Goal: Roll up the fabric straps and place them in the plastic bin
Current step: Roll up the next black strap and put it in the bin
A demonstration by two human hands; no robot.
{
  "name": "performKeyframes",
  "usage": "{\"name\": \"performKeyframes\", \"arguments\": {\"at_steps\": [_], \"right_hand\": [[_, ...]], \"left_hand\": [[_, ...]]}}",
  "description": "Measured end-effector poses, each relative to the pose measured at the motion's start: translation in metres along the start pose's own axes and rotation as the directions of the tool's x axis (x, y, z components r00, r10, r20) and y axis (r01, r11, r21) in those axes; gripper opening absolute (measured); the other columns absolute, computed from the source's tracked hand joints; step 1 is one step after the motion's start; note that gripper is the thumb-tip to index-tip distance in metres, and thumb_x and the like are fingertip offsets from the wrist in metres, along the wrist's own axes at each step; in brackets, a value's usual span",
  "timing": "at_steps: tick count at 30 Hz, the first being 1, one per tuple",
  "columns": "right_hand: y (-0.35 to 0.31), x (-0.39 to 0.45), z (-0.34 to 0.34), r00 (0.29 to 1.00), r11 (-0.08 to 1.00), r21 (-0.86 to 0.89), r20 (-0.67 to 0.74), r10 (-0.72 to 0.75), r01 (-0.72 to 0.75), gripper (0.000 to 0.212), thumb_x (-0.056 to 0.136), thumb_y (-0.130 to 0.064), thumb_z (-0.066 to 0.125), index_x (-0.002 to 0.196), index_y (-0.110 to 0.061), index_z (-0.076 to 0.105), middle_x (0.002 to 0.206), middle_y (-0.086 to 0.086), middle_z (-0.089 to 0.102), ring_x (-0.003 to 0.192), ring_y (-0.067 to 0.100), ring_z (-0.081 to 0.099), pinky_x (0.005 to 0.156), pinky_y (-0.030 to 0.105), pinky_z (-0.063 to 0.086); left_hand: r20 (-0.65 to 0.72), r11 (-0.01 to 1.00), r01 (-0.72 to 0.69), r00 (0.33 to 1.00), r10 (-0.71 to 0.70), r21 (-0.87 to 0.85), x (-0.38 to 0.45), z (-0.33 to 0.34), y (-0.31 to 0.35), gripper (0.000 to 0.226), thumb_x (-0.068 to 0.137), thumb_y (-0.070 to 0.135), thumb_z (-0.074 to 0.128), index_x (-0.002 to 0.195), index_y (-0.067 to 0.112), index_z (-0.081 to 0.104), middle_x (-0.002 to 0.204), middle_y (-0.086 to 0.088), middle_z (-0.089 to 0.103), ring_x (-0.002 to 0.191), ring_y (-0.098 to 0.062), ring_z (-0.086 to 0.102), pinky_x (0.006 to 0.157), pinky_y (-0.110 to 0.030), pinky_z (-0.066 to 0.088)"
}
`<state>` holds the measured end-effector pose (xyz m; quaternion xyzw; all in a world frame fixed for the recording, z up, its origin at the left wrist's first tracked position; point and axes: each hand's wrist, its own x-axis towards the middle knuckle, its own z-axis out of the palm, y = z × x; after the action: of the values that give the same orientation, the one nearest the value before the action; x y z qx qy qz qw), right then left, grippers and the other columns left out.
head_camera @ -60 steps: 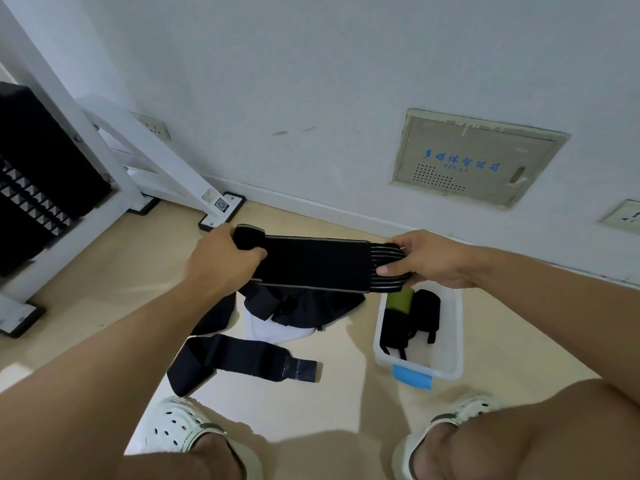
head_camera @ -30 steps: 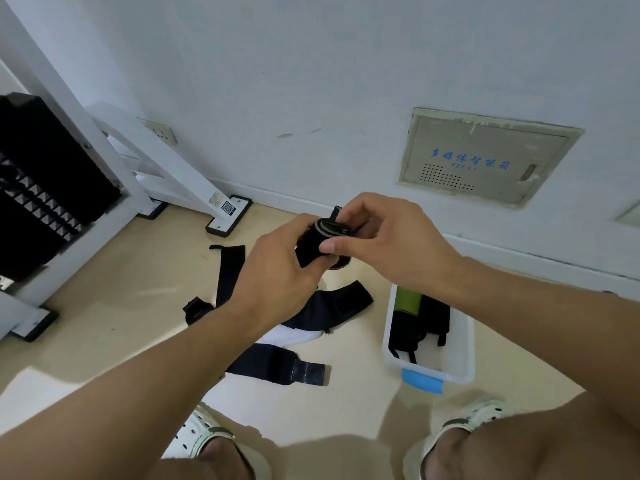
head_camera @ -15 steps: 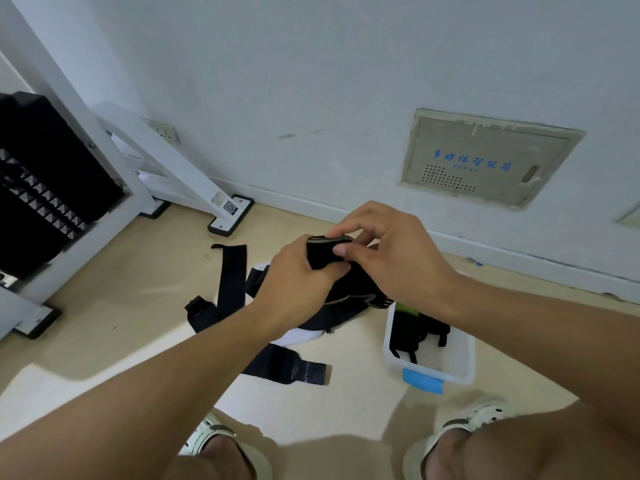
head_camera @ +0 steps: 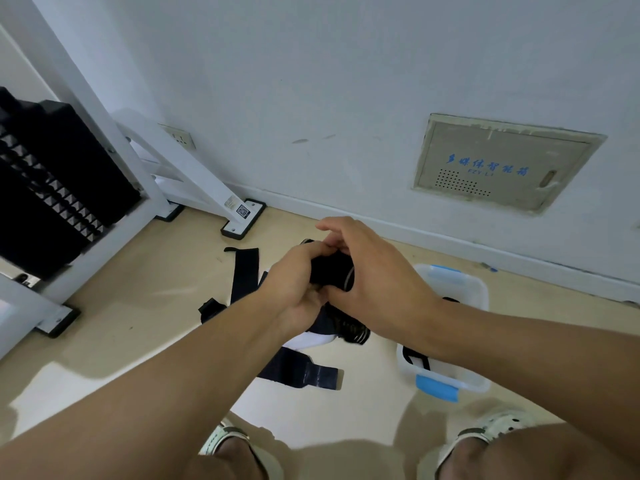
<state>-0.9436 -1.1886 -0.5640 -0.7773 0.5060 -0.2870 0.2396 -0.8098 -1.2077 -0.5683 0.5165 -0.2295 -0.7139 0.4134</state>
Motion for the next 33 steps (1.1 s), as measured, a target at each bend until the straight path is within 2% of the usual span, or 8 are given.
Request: {"name": "performKeyframes", "arguments": {"at_steps": [3, 7, 12, 18, 23, 29, 31, 33], "right_hand": [[0.004, 0.001, -0.004, 0.994, 0.994, -0.031, -0.042, -0.102, 0.100, 0.054, 0.078, -0.013, 0.072, 0.127, -0.026, 0.054, 0.121, -0.011, 0.054, 0.103, 0.008, 0.060, 0.087, 0.026, 0.051], [0.019, -0.001, -0.004, 0.976, 0.987, -0.036, -0.143, -0.162, 0.158, 0.036, 0.083, -0.014, 0.076, 0.116, -0.021, 0.061, 0.107, -0.016, 0.055, 0.095, -0.001, 0.055, 0.082, 0.008, 0.042], [0.026, 0.000, -0.001, 0.985, 0.994, 0.108, -0.167, 0.033, -0.015, 0.026, 0.095, -0.025, 0.069, 0.119, -0.032, 0.062, 0.110, -0.017, 0.067, 0.109, 0.003, 0.058, 0.098, 0.018, 0.042], [0.024, 0.001, 0.002, 0.959, 0.900, 0.380, -0.098, 0.267, -0.212, 0.017, 0.095, -0.029, 0.069, 0.108, -0.040, 0.066, 0.103, -0.018, 0.071, 0.108, 0.008, 0.065, 0.097, 0.025, 0.049], [0.012, 0.003, 0.000, 0.817, 0.502, 0.757, 0.072, 0.572, -0.418, 0.008, 0.098, -0.026, 0.066, 0.103, -0.025, 0.073, 0.099, -0.001, 0.075, 0.096, 0.014, 0.071, 0.084, 0.033, 0.058], [0.013, 0.005, -0.014, 0.744, 0.115, 0.872, 0.329, 0.581, -0.476, 0.037, 0.093, -0.021, 0.073, 0.124, -0.002, 0.065, 0.117, 0.016, 0.072, 0.093, 0.032, 0.076, 0.086, 0.041, 0.062], [0.014, 0.003, -0.015, 0.745, 0.083, 0.866, 0.371, 0.555, -0.493, 0.034, 0.094, -0.023, 0.071, 0.121, -0.002, 0.069, 0.119, 0.018, 0.072, 0.098, 0.035, 0.075, 0.087, 0.040, 0.062], [0.016, 0.002, -0.014, 0.758, 0.174, 0.867, 0.291, 0.584, -0.467, 0.035, 0.094, -0.025, 0.071, 0.124, -0.006, 0.067, 0.119, 0.015, 0.072, 0.098, 0.030, 0.075, 0.089, 0.039, 0.061]], "left_hand": [[0.027, 0.999, 0.011, 1.000, -0.010, -0.039, -0.004, -0.001, 0.007, 0.016, 0.096, 0.010, 0.056, 0.095, 0.007, 0.071, 0.087, -0.008, 0.074, 0.082, -0.018, 0.071, 0.075, -0.030, 0.058], [-0.015, 0.988, 0.029, 0.999, -0.031, -0.150, -0.005, -0.004, 0.013, 0.012, 0.096, 0.009, 0.055, 0.096, 0.001, 0.065, 0.091, -0.016, 0.067, 0.083, -0.024, 0.068, 0.074, -0.032, 0.063], [-0.016, 0.973, 0.034, 0.999, -0.039, -0.226, -0.010, -0.007, 0.018, 0.015, 0.099, 0.006, 0.051, 0.095, -0.003, 0.063, 0.095, -0.024, 0.071, 0.087, -0.034, 0.074, 0.076, -0.041, 0.065], [-0.060, 0.995, -0.097, 0.993, 0.097, 0.005, -0.006, -0.003, 0.009, 0.034, 0.107, 0.028, 0.053, 0.117, -0.003, 0.062, 0.110, -0.022, 0.075, 0.098, -0.033, 0.077, 0.090, -0.045, 0.062], [-0.059, 0.884, -0.314, 0.933, 0.355, 0.348, -0.006, -0.001, 0.001, 0.031, 0.099, 0.042, 0.064, 0.114, 0.014, 0.064, 0.108, -0.005, 0.075, 0.096, -0.016, 0.077, 0.095, -0.044, 0.061], [-0.039, 0.821, -0.386, 0.896, 0.442, 0.421, -0.006, -0.002, 0.001, 0.027, 0.097, 0.040, 0.068, 0.112, 0.017, 0.066, 0.104, 0.003, 0.075, 0.091, -0.010, 0.076, 0.089, -0.049, 0.062], [-0.019, 0.797, -0.390, 0.893, 0.449, 0.461, -0.005, -0.002, -0.001, 0.027, 0.096, 0.041, 0.068, 0.111, 0.019, 0.065, 0.106, 0.003, 0.074, 0.098, -0.011, 0.075, 0.090, -0.040, 0.062], [0.004, 0.769, -0.398, 0.889, 0.458, 0.501, -0.004, -0.001, -0.004, 0.028, 0.097, 0.040, 0.067, 0.115, 0.019, 0.063, 0.108, 0.003, 0.073, 0.101, -0.011, 0.073, 0.086, -0.025, 0.061]]}}
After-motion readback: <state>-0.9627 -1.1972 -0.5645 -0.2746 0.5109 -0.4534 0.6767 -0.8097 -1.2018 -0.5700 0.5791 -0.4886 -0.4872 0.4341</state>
